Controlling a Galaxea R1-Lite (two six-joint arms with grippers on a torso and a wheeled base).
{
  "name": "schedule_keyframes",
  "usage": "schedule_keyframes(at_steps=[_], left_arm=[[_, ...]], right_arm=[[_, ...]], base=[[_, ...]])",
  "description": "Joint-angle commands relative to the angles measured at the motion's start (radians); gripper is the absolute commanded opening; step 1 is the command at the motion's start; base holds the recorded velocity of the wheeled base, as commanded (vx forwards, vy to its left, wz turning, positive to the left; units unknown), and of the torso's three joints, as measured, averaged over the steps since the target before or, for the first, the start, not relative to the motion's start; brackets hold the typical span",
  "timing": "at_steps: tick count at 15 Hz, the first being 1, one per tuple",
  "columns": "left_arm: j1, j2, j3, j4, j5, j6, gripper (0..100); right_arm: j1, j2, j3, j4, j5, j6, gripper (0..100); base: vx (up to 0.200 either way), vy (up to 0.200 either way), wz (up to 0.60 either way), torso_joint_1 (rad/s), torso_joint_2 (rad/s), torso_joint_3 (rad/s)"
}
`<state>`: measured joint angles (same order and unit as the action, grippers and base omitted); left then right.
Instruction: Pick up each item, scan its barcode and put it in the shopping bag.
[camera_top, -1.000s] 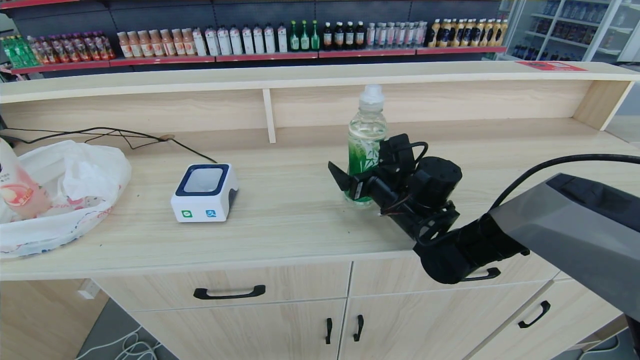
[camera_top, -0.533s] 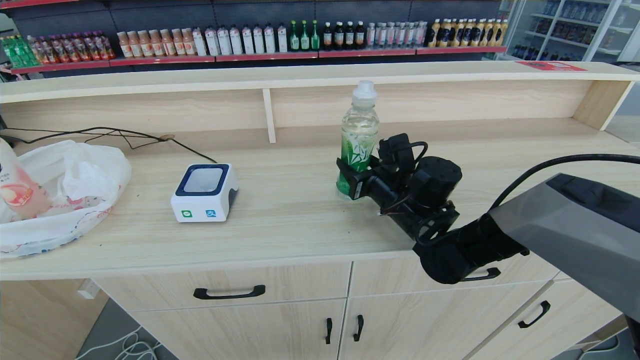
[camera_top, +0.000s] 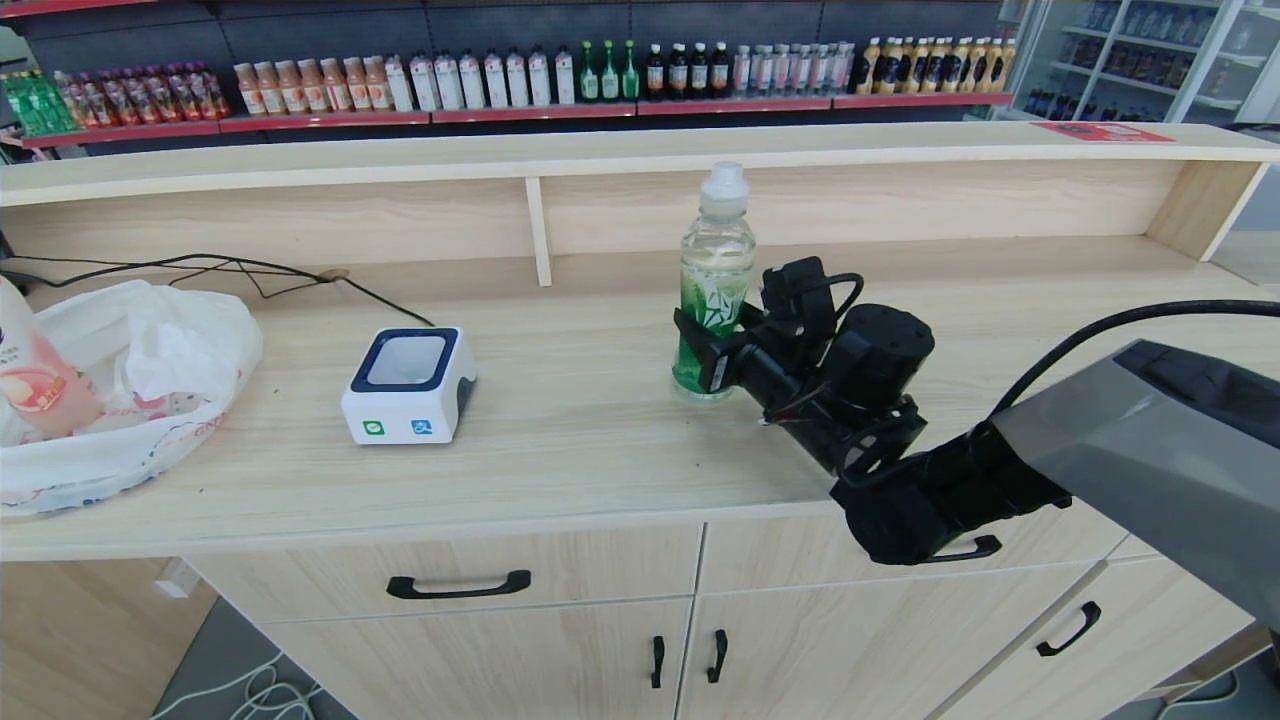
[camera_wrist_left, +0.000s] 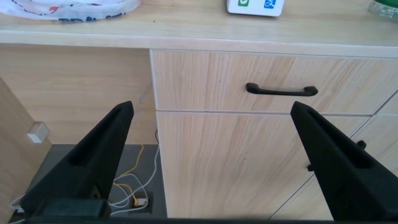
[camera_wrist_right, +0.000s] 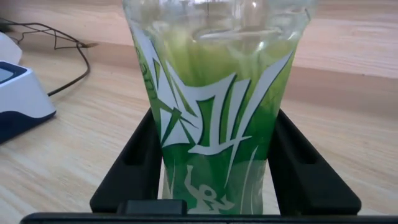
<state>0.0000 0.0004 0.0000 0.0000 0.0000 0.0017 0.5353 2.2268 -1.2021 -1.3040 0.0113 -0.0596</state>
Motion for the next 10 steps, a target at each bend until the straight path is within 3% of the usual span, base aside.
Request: schedule_keyframes(at_steps=[1, 10], left_arm=[[0.000, 0.000, 0.000, 0.000, 0.000, 0.000, 100], [0.000, 0.000, 0.000, 0.000, 0.000, 0.000, 100]], right_arm=[[0.000, -0.026, 0.003, -0.001, 0.001, 0.000, 0], [0.002, -0.092, 0.022, 0.011, 0.038, 0.001, 0]], base=[[0.000, 0.000, 0.00, 0.000, 0.00, 0.000], [0.000, 0.000, 0.00, 0.000, 0.00, 0.000]])
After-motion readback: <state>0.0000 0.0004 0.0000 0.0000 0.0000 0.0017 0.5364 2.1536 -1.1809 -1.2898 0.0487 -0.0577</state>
